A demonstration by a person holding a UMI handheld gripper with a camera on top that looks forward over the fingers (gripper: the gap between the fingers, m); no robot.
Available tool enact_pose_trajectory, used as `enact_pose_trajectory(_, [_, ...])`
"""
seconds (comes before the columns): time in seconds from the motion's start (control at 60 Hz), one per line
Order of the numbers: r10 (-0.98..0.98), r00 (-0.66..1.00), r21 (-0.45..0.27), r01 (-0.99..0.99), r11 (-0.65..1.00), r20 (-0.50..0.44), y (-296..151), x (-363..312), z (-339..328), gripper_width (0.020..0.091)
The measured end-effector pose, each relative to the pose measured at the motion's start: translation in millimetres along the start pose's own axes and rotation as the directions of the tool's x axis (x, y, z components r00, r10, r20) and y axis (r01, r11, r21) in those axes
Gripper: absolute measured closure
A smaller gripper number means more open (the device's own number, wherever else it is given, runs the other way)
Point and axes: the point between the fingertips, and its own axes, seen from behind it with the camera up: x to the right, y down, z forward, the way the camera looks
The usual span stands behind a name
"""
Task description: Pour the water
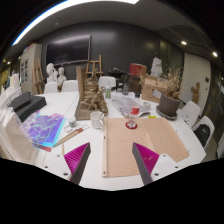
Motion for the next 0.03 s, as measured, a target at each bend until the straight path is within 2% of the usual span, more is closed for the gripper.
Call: enact_pose_trajectory(0.033, [0.009,1.000,0.001,-0.009,1.000,0.008,-2.3,4.5,-0.6,0.0248])
